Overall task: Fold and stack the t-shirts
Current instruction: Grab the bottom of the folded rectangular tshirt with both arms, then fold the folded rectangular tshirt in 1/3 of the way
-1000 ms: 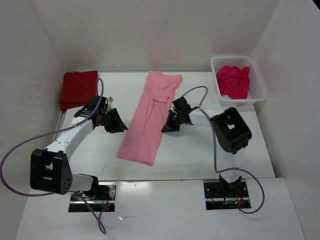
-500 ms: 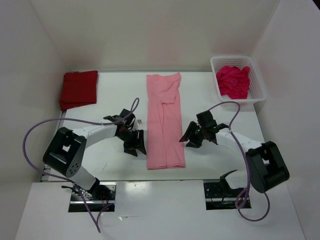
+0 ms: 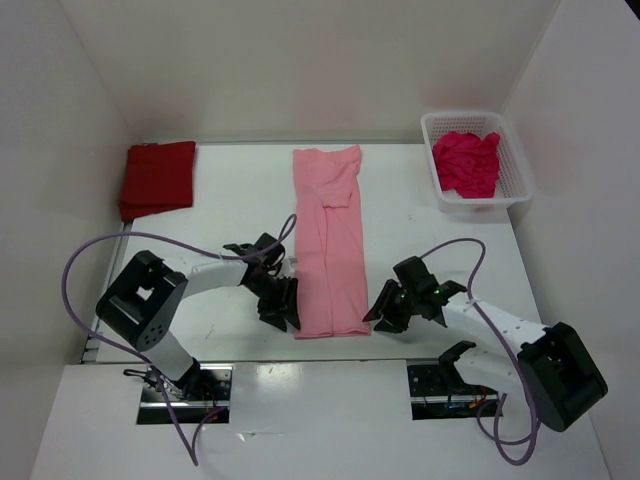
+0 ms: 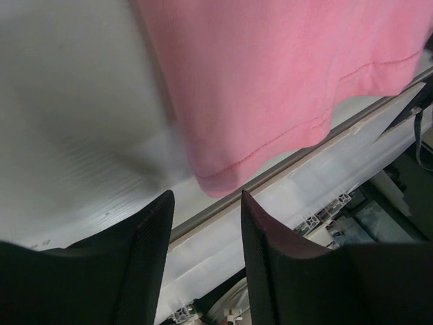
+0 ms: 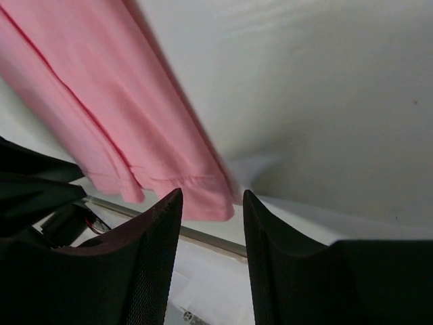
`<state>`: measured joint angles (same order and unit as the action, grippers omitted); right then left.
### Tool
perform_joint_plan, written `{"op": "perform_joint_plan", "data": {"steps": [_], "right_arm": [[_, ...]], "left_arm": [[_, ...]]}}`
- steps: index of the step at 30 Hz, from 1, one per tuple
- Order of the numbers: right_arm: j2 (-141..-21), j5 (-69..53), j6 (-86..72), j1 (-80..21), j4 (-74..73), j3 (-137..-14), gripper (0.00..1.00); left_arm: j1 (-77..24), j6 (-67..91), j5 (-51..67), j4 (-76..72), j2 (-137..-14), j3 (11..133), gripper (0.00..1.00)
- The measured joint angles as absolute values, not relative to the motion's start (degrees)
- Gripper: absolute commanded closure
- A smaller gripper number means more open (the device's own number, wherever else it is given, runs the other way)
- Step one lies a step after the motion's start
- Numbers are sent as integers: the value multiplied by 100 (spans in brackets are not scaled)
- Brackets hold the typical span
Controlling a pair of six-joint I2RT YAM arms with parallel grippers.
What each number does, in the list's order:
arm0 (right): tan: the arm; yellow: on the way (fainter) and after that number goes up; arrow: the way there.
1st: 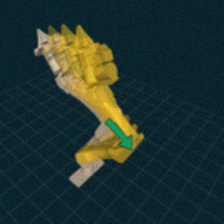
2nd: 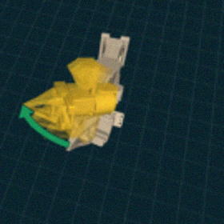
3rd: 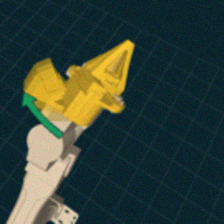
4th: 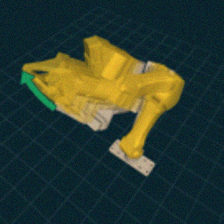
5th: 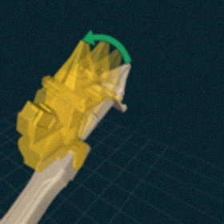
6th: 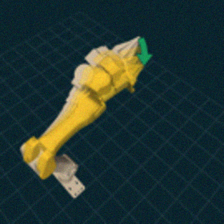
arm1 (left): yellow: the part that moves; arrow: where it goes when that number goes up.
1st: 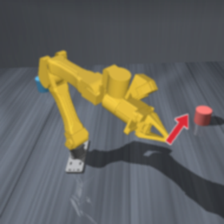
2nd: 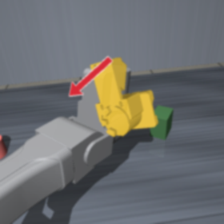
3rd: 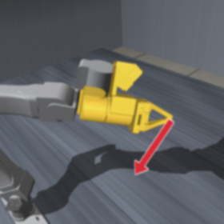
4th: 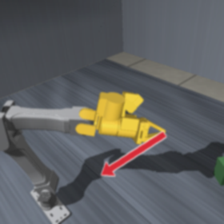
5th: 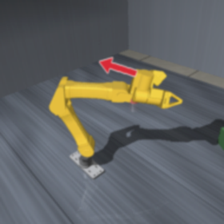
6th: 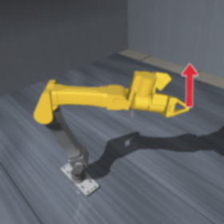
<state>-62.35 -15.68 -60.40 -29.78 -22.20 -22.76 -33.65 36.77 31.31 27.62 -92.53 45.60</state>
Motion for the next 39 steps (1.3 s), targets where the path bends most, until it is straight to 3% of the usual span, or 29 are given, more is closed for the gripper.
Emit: {"op": "perform_joint_plan", "data": {"steps": [5,8,16,25,31,39], "right_arm": [[-5999,-1695,-6281,-3168,-2220,-1951,60],[-5946,-1697,-6346,-3175,-2217,-1905,69],[-6298,-1710,-6368,-3277,-2016,-1944,98],[-5817,-1669,-6584,-4241,-2685,-2679,100],[-6233,-1632,-5841,-3006,-3129,-3699,100],[-8453,-1575,-4630,-1931,-2867,-5804,100]], "left_arm": [[-3470,3830,3192,2561,-9325,4521,52],[-3570,3955,3227,2471,-9386,4510,60],[-3673,4217,3251,2346,-9397,4469,99],[-3557,4248,3148,3048,-8219,4134,100],[-2547,4222,3085,3688,-7791,4906,100],[-1848,4217,2906,3330,-9435,6858,100]]}}
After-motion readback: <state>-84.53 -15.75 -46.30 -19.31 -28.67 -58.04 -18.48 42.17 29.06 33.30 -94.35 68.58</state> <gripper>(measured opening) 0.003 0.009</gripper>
